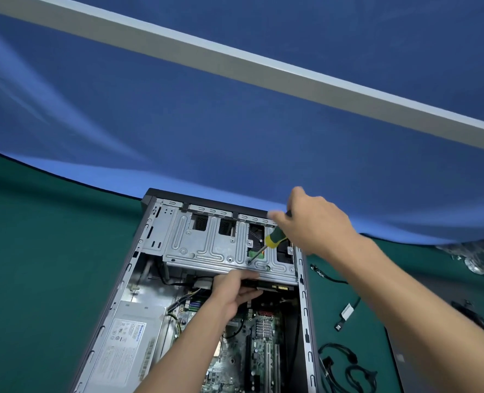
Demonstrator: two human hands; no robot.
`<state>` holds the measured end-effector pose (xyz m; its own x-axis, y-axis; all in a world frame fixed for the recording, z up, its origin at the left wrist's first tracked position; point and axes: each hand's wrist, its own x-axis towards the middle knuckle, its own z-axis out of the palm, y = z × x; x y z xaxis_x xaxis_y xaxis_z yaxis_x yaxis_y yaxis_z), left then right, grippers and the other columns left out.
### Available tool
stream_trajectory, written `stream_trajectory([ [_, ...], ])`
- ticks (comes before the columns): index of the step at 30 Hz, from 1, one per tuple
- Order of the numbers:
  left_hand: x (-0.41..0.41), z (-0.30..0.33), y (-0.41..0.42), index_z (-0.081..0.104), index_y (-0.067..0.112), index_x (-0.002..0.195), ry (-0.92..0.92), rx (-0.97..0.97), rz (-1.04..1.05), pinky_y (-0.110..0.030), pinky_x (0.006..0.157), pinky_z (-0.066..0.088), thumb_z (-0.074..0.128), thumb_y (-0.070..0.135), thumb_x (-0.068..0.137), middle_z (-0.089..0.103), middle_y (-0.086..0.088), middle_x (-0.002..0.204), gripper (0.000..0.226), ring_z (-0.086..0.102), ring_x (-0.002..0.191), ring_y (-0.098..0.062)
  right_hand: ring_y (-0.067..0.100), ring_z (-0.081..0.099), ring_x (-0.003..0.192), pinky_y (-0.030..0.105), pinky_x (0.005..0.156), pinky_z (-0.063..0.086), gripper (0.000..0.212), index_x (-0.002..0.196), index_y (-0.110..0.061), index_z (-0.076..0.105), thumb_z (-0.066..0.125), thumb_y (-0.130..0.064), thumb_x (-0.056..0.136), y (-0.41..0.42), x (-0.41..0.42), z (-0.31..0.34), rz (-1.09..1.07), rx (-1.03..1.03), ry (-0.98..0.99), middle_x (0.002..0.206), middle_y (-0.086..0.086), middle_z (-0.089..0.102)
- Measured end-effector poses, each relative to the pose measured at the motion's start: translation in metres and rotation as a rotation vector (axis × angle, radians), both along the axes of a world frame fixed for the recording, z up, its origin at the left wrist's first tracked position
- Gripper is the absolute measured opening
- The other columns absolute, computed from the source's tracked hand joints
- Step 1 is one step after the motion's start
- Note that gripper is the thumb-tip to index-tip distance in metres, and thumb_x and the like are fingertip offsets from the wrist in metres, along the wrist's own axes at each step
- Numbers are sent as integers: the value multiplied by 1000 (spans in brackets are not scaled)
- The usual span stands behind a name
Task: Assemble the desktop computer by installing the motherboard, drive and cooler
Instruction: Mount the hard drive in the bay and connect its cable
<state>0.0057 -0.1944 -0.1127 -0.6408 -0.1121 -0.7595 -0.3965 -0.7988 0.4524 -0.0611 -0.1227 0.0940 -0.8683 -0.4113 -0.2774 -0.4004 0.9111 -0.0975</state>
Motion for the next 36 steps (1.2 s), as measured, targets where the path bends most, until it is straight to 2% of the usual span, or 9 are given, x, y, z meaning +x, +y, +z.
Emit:
stream_trajectory([
  [9, 0, 0, 1, 62, -4, 88, -1, -1, 7, -38, 62, 58, 66, -13, 71, 61, -22, 110, 20, 54, 106, -45, 25, 56, 75, 34, 61, 44, 28, 108, -20, 37, 55, -29, 90, -7, 2, 4, 43, -39, -182, 97, 2, 51],
  [13, 0, 1, 2, 62, -7, 92, 2, -15, 10, -41, 66, 59, 65, -12, 73, 59, -19, 108, 20, 53, 104, -44, 30, 51, 72, 29, 51, 33, 26, 85, -12, 39, 44, -35, 96, -12, 2, 1, -6, 11, -20, 77, 3, 48],
  [17, 3, 4, 3, 63, -7, 87, 10, -24, 1, -41, 67, 59, 64, -11, 76, 60, -16, 104, 12, 54, 101, -43, 31, 55, 73, 36, 57, 45, 17, 104, -16, 35, 47, -23, 94, -17, 4, 4, 28, -21, -116, 98, 9, 54],
  [20, 2, 2, 3, 64, -5, 84, 11, -25, 21, -38, 62, 59, 65, -11, 74, 61, -19, 106, 12, 54, 102, -44, 29, 47, 74, 30, 49, 27, 26, 96, -12, 35, 41, -37, 99, -18, 4, 2, 39, 43, 69, 94, 9, 55],
  [23, 3, 2, 3, 64, -4, 82, 14, -15, 31, -36, 59, 58, 66, -12, 73, 61, -19, 107, 12, 56, 98, -42, 27, 57, 71, 34, 60, 46, 24, 105, -16, 37, 51, -31, 93, -17, 1, 6, 52, 38, -97, 94, 3, 52],
  [26, 2, 0, 3, 64, -4, 79, 6, -33, 36, -35, 58, 57, 64, -11, 74, 61, -19, 107, 9, 56, 96, -41, 22, 50, 59, 28, 50, 33, 28, 85, -12, 40, 44, -37, 96, -15, 0, 4, 82, 93, 37, 74, 2, 52],
  [30, 4, 3, 2, 66, -3, 72, -7, -47, 15, -37, 61, 59, 63, -7, 80, 61, -17, 101, 9, 58, 82, -36, 24, 62, 57, 31, 59, 52, 33, 119, -18, 33, 51, -20, 91, -22, 5, 7, 90, 2, -211, 83, 5, 66],
  [33, 5, 5, 2, 67, -3, 74, -27, -72, -5, -37, 66, 59, 65, -4, 80, 60, -17, 103, 6, 58, 77, -32, 18, 57, 36, 26, 55, 53, 9, 82, -7, 55, 46, -4, 83, -26, 0, 5, 125, 59, -145, 43, 3, 61],
  [36, 7, 10, 3, 66, -5, 81, -40, -78, 11, -39, 69, 59, 67, -5, 78, 60, -19, 107, 3, 59, 84, -34, 13, 49, 38, 21, 50, 39, 18, 67, -13, 48, 53, -12, 84, -31, 1, 12, 218, 246, -92, 44, -4, 53],
])
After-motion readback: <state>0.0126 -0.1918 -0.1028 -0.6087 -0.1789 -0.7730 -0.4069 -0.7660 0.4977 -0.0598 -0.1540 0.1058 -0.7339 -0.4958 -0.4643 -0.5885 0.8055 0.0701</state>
